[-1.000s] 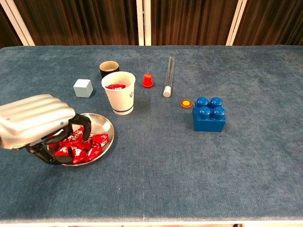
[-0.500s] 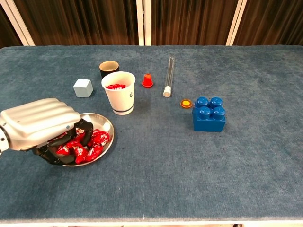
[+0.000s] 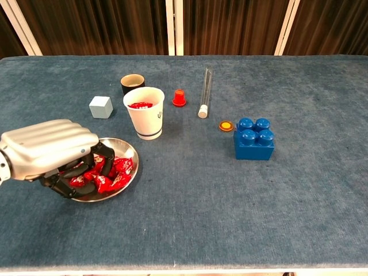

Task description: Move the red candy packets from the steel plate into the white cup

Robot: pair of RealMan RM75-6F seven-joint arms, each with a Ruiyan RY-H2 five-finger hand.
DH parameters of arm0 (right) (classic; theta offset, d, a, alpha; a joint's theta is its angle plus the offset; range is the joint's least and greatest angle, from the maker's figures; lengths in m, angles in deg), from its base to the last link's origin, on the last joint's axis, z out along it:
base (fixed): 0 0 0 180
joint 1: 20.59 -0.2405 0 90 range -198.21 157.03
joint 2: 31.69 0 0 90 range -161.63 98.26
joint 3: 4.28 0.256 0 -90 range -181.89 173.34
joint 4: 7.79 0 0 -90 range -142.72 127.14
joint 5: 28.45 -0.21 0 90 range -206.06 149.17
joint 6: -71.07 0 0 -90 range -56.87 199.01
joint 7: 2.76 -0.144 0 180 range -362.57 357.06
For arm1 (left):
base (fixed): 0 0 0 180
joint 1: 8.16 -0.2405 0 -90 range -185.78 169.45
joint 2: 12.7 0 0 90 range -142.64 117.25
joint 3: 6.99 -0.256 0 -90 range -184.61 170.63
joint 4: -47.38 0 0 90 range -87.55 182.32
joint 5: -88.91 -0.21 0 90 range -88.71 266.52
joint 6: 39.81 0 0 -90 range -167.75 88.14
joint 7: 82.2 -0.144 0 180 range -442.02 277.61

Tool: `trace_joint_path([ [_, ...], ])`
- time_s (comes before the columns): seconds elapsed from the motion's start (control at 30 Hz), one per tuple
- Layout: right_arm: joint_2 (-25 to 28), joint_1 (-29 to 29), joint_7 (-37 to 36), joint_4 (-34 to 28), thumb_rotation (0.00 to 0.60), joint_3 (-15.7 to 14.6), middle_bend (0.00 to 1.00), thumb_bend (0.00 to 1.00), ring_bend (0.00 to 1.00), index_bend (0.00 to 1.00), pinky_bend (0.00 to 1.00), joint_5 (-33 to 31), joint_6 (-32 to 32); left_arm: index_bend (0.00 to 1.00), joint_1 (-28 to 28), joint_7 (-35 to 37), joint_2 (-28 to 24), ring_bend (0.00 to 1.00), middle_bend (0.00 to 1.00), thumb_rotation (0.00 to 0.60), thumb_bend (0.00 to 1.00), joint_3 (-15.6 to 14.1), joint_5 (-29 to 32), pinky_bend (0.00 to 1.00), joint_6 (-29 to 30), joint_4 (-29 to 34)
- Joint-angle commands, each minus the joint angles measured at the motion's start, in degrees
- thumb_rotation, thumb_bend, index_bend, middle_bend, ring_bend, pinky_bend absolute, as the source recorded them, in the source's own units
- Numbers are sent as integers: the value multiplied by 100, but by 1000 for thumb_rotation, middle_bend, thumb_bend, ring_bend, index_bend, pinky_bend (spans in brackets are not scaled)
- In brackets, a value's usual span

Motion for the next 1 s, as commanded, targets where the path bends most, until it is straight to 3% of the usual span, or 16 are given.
trace_joint_path([
  [0.03,-4,5,-12,9,600,-1,59,160,0,0,98,0,7,581,18,208,-134,777,854,600,454,78,-50,792,33,159],
  [0.17,-4,15,-30,30,600,-1,59,160,0,0,98,-6,18,582,63,466,-330,777,854,600,446,270,-86,792,122,364],
  [0.37,-7,16,-53,57,600,2,59,161,0,0,98,-20,12,582,257,842,-450,777,854,600,440,843,43,792,238,533],
  [0.63,-22,33,-107,104,600,-2,59,160,0,0,98,-32,21,581,843,858,-235,777,854,600,420,1508,774,792,-182,258],
  [0.87,-37,65,-181,176,600,-8,59,160,0,0,98,-54,40,574,1228,552,59,777,854,600,403,1739,1484,792,-322,-83],
  [1.0,-46,72,-212,208,600,-11,59,160,0,0,98,-63,33,517,1372,404,164,777,854,600,374,1760,1849,792,-342,-227],
])
